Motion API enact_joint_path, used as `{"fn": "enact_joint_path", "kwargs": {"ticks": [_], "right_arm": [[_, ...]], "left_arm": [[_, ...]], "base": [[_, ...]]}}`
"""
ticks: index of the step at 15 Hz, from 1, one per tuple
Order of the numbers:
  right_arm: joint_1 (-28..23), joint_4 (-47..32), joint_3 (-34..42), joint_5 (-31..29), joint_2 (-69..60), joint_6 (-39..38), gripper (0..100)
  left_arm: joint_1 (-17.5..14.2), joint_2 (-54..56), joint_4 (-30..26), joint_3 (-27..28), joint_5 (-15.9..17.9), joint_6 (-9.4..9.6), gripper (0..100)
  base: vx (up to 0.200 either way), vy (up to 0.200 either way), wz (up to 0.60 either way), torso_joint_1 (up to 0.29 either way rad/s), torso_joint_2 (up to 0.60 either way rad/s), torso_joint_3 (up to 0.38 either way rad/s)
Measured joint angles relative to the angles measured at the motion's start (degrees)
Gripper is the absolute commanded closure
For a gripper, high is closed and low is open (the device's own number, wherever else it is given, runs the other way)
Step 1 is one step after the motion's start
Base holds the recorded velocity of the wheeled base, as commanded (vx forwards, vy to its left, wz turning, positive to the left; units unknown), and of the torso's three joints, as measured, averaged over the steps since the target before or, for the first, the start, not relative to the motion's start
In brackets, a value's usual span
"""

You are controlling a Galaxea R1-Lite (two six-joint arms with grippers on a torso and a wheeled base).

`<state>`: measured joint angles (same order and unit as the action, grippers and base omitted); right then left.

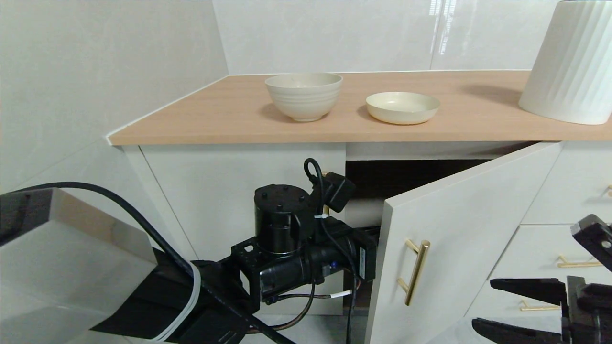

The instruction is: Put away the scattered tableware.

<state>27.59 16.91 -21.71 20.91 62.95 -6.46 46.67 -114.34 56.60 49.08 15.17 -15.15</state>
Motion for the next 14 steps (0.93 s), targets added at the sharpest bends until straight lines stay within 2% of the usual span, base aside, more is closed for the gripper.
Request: {"fn": "enact_joint_path", "kwargs": {"ticks": [7, 12, 14], "right_arm": [[0.17, -0.44, 2.15, 0.28, -5.44, 0.06, 0], [0.17, -0.49, 2.34, 0.24, -5.81, 0.12, 0], [0.17, -0.52, 2.36, 0.24, -5.85, 0.2, 0]], "left_arm": [[0.88, 0.22, -0.02, -0.68, -0.34, 0.05, 100], [0.85, 0.09, -0.5, 0.09, -0.34, 0.02, 100], [0.96, -0.13, -1.28, 1.5, -0.11, 0.02, 100]], "base": [[0.0, 0.0, 0.0, 0.0, 0.0, 0.0], [-0.2, 0.0, 0.0, 0.003, 0.0, 0.0], [0.0, 0.0, 0.0, 0.0, 0.0, 0.0]]}}
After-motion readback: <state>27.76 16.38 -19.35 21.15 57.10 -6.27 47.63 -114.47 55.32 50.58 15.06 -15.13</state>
